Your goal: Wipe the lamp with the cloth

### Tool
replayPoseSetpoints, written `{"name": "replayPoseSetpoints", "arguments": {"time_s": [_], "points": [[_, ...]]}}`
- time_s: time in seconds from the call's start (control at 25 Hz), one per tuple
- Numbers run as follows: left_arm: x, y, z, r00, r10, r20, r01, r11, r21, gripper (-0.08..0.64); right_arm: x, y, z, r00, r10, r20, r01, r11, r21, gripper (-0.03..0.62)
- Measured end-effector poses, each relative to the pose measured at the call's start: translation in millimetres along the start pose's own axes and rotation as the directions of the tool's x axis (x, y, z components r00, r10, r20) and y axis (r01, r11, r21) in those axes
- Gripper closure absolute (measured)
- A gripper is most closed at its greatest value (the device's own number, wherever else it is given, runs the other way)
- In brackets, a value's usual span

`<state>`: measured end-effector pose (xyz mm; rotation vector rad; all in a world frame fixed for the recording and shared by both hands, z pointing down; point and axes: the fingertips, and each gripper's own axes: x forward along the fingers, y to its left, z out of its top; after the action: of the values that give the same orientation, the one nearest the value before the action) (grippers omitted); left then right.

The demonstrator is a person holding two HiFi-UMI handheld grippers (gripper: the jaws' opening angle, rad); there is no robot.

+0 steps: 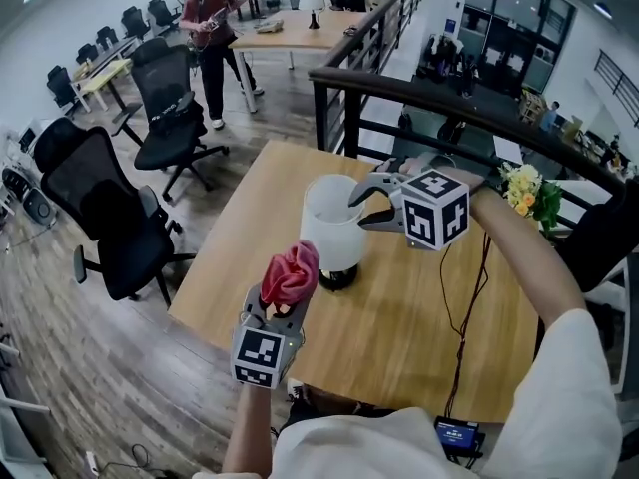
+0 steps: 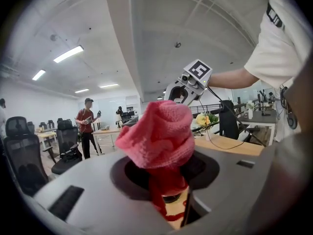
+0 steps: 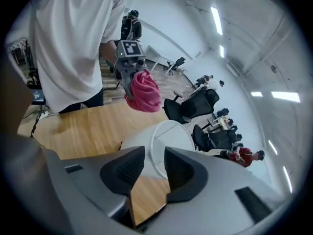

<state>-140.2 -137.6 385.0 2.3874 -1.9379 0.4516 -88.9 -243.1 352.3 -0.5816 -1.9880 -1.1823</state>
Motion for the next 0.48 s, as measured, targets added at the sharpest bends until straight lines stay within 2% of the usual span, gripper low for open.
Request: {"name": "replayPoseSetpoints", "arguments": {"time_s": [0.12,0.28,0.48], "points": [[2,-5,5,1.000,-0.012,0.016,0.012,1.000,-0.002,0.382,7,10,-5,0.996,0.054,-0.072,-0.058,0.997,-0.056,0.467],[0,-4,8,1.000,-0.015,0.027,0.015,1.000,-0.009,0.382,6,14,-5,0.990,0.078,-0.120,-0.088,0.993,-0.076,0.500],[-7,11,6,0.999,-0.007,0.037,0.008,1.000,-0.023,0.382,8,12,0,0.970,0.178,-0.164,-0.176,0.984,0.027,0.523]]}}
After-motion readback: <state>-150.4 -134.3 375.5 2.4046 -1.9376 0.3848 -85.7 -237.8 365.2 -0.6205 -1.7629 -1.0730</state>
